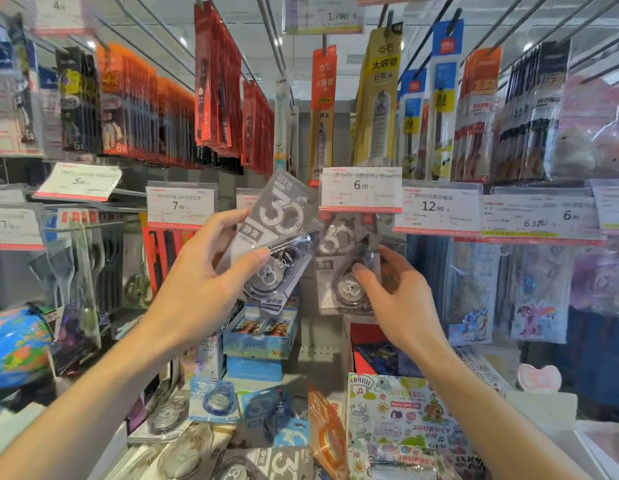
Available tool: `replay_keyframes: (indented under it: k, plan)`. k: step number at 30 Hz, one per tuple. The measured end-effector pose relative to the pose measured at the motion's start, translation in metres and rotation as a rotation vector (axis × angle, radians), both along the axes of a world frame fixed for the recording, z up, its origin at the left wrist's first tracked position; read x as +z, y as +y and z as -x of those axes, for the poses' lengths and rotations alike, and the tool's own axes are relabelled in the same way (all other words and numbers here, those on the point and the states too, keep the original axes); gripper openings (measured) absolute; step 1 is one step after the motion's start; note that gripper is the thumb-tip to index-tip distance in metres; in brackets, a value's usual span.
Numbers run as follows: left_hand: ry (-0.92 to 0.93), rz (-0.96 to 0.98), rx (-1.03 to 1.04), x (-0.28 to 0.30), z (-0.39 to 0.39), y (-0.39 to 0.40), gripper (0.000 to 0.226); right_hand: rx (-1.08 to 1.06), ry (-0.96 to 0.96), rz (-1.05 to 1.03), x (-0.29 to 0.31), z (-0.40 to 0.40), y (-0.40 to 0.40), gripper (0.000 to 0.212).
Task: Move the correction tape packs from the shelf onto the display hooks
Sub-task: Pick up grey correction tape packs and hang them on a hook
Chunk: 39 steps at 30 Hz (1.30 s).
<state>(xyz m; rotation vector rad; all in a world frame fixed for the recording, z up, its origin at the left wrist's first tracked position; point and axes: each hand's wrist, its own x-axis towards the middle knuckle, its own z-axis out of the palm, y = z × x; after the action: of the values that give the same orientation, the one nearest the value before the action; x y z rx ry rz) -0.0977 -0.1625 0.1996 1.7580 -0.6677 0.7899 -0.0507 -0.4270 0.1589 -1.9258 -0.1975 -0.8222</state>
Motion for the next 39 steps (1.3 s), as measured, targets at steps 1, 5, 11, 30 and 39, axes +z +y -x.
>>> replay_keyframes:
  k: [1, 5, 11, 30, 39]
  plan:
    - [0.015, 0.003, 0.006, -0.003, -0.002, 0.0, 0.038, -0.02, 0.015, 0.015, 0.0, -0.008, 0.0, 0.065]
    - [0.054, 0.023, 0.035, -0.01, -0.01, 0.002, 0.036, -0.059, 0.118, 0.007, 0.004, -0.043, 0.003, 0.06]
    - [0.099, 0.025, 0.07, -0.013, -0.015, -0.001, 0.033, -0.185, 0.195, 0.143, 0.014, -0.077, 0.011, 0.05]
    - [0.321, 0.198, -0.141, -0.047, -0.015, -0.053, 0.029, 0.334, 0.149, -0.047, 0.0, 0.03, -0.016, 0.015]
    - [0.307, 0.183, -0.116, -0.048, -0.007, -0.077, 0.021, 0.421, 0.176, -0.152, -0.005, 0.047, -0.013, 0.051]
